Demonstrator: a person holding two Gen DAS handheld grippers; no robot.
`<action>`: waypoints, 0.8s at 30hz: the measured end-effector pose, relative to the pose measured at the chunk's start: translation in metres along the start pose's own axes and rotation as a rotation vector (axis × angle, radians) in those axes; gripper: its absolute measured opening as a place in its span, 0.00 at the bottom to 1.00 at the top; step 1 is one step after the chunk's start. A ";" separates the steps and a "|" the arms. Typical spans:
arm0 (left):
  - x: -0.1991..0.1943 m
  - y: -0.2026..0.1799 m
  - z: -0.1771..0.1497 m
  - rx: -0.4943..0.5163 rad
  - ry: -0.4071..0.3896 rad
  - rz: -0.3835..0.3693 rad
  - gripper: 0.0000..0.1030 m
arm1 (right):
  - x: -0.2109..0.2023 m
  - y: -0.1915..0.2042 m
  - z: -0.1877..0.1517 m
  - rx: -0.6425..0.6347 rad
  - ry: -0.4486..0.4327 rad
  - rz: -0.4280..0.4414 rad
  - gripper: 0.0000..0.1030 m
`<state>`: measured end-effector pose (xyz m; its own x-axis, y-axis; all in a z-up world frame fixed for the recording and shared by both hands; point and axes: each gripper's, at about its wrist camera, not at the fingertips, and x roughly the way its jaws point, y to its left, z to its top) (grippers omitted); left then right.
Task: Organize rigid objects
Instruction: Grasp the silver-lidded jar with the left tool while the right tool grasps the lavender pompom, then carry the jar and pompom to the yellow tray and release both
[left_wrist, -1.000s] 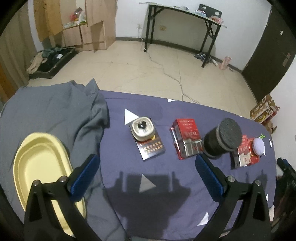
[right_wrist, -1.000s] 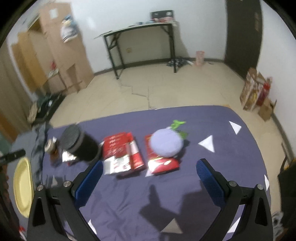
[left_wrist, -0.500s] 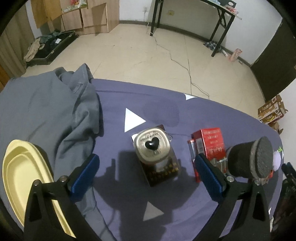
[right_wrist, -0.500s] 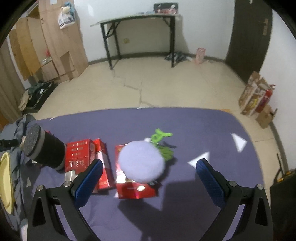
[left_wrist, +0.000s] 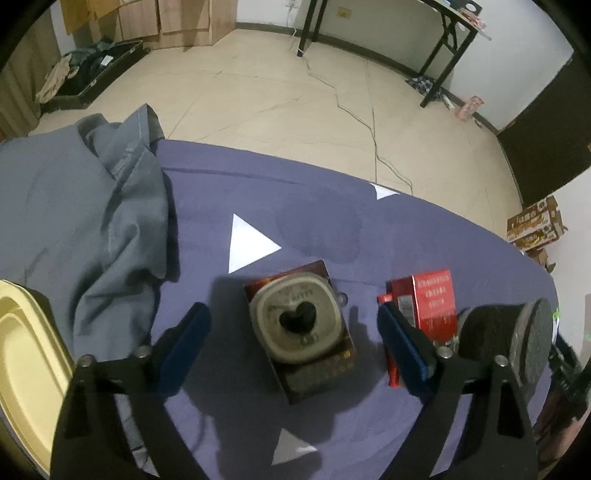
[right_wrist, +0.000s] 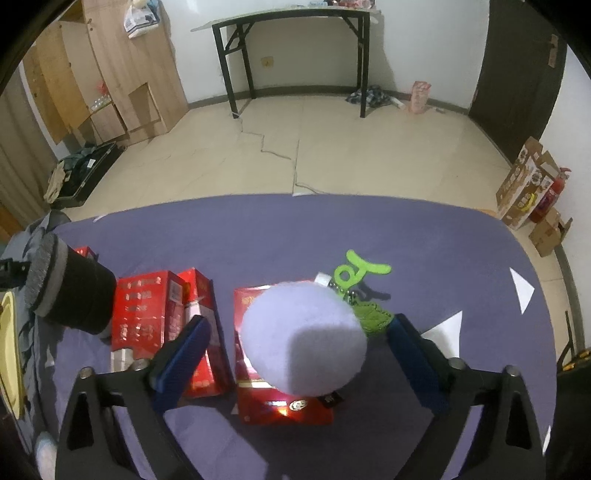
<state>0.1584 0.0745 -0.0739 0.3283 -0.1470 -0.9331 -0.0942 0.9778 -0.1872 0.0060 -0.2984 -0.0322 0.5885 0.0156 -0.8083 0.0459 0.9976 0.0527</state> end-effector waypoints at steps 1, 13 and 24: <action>0.002 0.001 0.000 -0.004 0.002 -0.009 0.58 | 0.000 -0.001 0.000 0.000 -0.001 -0.004 0.87; -0.007 0.017 -0.001 -0.012 0.006 -0.086 0.53 | -0.021 -0.025 -0.010 -0.021 -0.088 0.054 0.59; -0.041 0.037 -0.008 -0.034 -0.037 -0.127 0.52 | -0.064 -0.040 -0.032 0.025 -0.158 0.121 0.58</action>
<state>0.1345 0.1157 -0.0454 0.3738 -0.2634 -0.8893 -0.0808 0.9459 -0.3142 -0.0596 -0.3373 -0.0009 0.7105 0.1224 -0.6929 -0.0138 0.9870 0.1602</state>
